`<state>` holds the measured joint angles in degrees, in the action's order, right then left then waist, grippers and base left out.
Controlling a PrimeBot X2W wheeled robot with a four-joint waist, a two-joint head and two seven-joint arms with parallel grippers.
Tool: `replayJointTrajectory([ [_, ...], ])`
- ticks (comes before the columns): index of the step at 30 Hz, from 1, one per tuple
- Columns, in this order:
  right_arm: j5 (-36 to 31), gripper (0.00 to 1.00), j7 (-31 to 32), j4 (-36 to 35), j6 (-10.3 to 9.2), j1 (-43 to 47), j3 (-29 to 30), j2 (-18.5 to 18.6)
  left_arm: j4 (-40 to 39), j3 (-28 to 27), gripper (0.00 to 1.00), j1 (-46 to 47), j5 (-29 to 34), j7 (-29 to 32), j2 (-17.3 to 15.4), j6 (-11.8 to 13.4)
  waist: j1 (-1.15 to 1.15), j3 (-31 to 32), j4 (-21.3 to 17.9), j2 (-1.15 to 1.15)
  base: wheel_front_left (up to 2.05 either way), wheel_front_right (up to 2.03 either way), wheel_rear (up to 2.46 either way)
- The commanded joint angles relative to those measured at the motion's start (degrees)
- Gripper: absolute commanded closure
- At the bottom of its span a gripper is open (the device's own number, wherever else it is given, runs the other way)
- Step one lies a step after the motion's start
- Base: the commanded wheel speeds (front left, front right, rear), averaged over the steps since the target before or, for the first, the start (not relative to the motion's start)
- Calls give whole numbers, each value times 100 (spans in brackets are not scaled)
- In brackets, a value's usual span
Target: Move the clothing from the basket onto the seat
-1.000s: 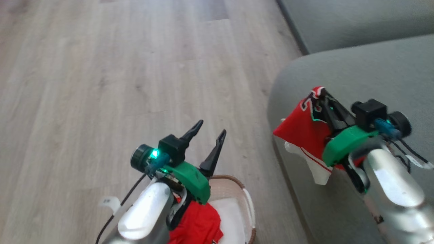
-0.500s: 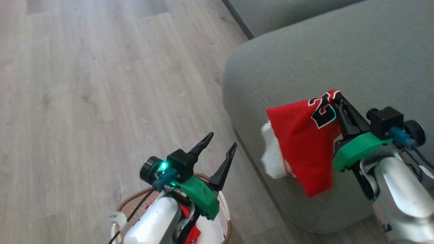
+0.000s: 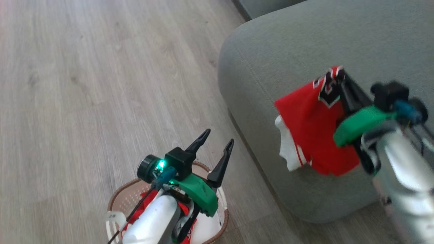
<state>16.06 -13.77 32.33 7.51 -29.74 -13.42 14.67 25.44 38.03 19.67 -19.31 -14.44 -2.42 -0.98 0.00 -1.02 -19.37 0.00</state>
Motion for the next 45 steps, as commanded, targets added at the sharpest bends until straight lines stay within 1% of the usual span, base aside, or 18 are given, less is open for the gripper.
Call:
replayJointTrajectory([
  [1,-7,100,8,-108,-2,-560,-132,68,-229,-257,0,313,92,-56,-46,42,0,-176,164,0,0,0,0],
  [4,52,100,54,56,-2,-1179,-208,227,-333,-386,0,403,233,-56,-56,67,0,-484,369,0,0,0,0],
  [7,92,100,61,258,-2,-1853,-138,444,-475,-492,0,511,395,-56,-130,89,0,-852,593,0,0,0,0],
  [12,139,100,37,670,-2,-2962,197,756,-715,-609,0,719,617,-56,-334,104,0,-1540,904,0,0,0,0],
  [16,42,100,2,1027,-2,-3763,516,1021,-894,-634,0,907,752,-56,-458,122,0,-2067,1102,0,0,0,0],
  [21,-236,100,-29,1545,-2,-4496,910,1355,-1117,-591,0,1119,896,-46,-540,148,0,-2633,1322,0,0,0,0],
  [26,-630,100,-77,2102,-2,-4879,1451,1594,-1275,-504,0,1261,1023,-14,-580,171,0,-3063,1479,0,0,0,0],
  [27,-630,100,-77,2102,-2,-4879,1451,1594,-1275,-504,0,1261,1023,-14,-580,171,0,-3063,1479,0,0,0,0],
  [29,-785,100,-95,2296,-2,-4918,1701,1639,-1321,-461,0,1298,1068,-1,-591,178,0,-3197,1527,0,0,0,0],
  [32,-1002,100,-114,2515,-2,-4853,2012,1596,-1365,-437,0,1320,1103,13,-626,201,0,-3344,1549,0,0,0,0],
  [38,-1300,100,-121,2745,-2,-4424,2626,1250,-1433,-435,0,1300,1123,15,-728,243,0,-3489,1506,0,0,0,0],
  [42,-1572,100,-121,2851,-2,-4150,2803,971,-1453,-415,0,1266,1128,18,-793,253,0,-3503,1454,0,0,0,0],
  [43,-1637,92,-121,2917,-2,-4098,2822,916,-1453,-402,0,1261,1131,31,-804,253,0,-3500,1440,0,0,0,0],
  [44,-1692,80,-122,2956,-2,-4062,2848,877,-1457,-391,0,1258,1131,48,-807,257,0,-3497,1428,0,0,0,0],
  [45,-1744,56,-122,2972,-2,-4032,2877,852,-1466,-382,0,1260,1127,61,-804,261,0,-3496,1419,0,0,0,0],
])
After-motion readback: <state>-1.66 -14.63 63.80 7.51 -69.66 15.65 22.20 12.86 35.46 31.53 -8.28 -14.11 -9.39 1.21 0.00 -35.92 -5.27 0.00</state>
